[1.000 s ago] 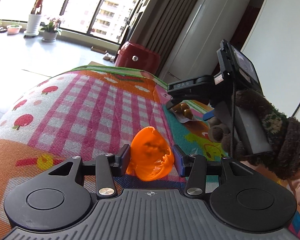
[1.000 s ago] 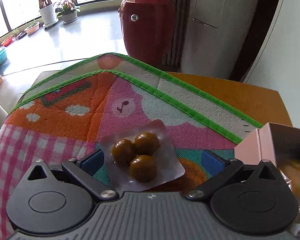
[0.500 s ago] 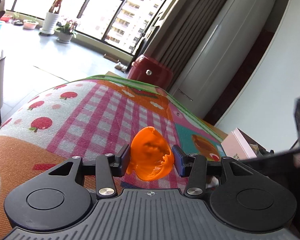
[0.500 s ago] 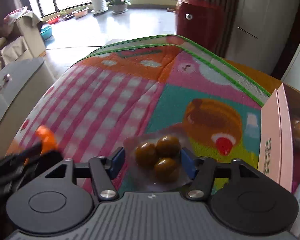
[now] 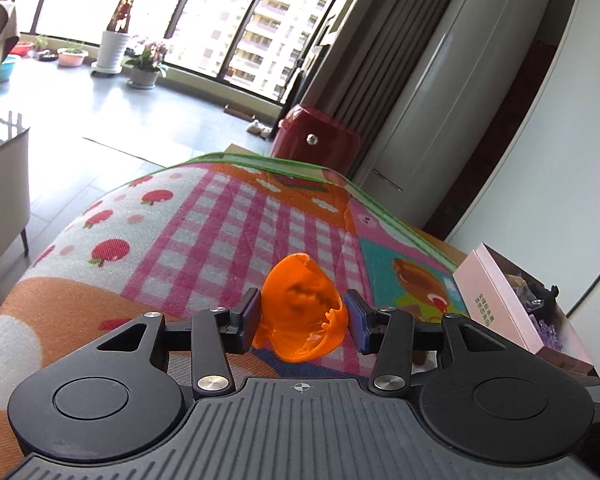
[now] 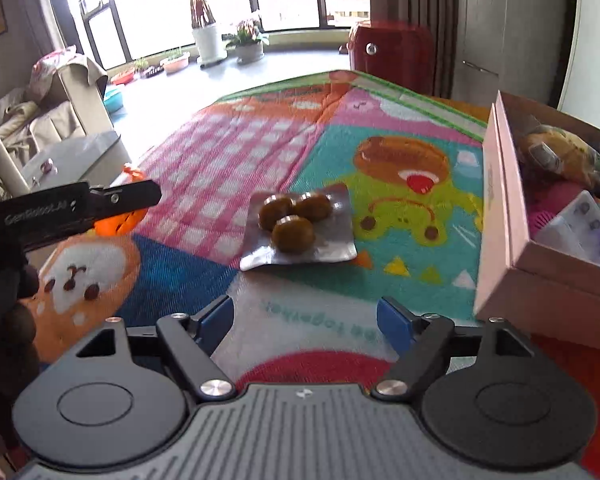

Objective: Organize objects
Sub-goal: 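Move the right gripper to the brown-ball blister pack and grasp it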

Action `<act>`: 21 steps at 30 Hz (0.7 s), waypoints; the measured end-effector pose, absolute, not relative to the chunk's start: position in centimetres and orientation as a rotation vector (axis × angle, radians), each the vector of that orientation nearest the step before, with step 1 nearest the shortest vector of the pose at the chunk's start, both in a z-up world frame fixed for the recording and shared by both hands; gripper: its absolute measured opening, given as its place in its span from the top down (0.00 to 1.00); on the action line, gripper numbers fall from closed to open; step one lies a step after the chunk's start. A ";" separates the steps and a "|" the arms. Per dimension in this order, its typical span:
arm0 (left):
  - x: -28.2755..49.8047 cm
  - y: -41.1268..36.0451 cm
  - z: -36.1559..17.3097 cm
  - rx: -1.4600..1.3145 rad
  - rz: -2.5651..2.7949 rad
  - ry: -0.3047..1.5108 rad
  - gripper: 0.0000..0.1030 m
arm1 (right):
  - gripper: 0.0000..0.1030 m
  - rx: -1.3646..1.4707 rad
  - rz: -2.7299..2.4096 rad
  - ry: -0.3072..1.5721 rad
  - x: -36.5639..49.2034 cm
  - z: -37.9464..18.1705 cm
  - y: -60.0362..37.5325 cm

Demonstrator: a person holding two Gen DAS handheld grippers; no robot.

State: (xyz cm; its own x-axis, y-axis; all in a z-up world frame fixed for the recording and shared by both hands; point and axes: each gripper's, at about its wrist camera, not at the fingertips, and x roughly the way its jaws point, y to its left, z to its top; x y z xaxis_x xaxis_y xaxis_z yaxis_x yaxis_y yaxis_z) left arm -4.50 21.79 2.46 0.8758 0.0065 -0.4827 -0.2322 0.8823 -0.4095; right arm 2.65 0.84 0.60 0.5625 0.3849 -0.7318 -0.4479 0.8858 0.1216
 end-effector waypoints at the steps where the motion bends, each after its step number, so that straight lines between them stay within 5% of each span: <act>1: -4.6 21.9 2.7 -0.477 0.134 0.486 0.51 | 0.20 -0.077 0.480 0.826 3.3 0.4 1.5; 5: -4.8 22.2 3.4 -0.500 0.145 0.480 0.51 | 0.02 -0.078 0.373 0.794 6.2 -0.5 4.1; 9: -4.7 21.5 4.1 -0.485 0.127 0.493 0.52 | 0.00 -0.134 0.351 0.774 8.2 -1.0 6.2; 14: -4.8 20.9 4.9 -0.457 0.113 0.491 0.51 | 0.25 -0.169 0.434 0.770 7.4 -0.4 6.5; 21: -5.2 20.1 4.9 -0.454 0.076 0.502 0.51 | 0.25 -0.263 0.562 0.787 1.7 0.1 4.0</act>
State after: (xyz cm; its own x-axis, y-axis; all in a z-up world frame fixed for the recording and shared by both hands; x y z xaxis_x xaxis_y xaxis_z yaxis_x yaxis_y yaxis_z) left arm -5.22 20.15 4.90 0.8759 -0.0395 -0.4809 -0.1798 0.8981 -0.4013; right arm 1.72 3.96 0.12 0.5703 0.3775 -0.7296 -0.5679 0.8229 -0.0182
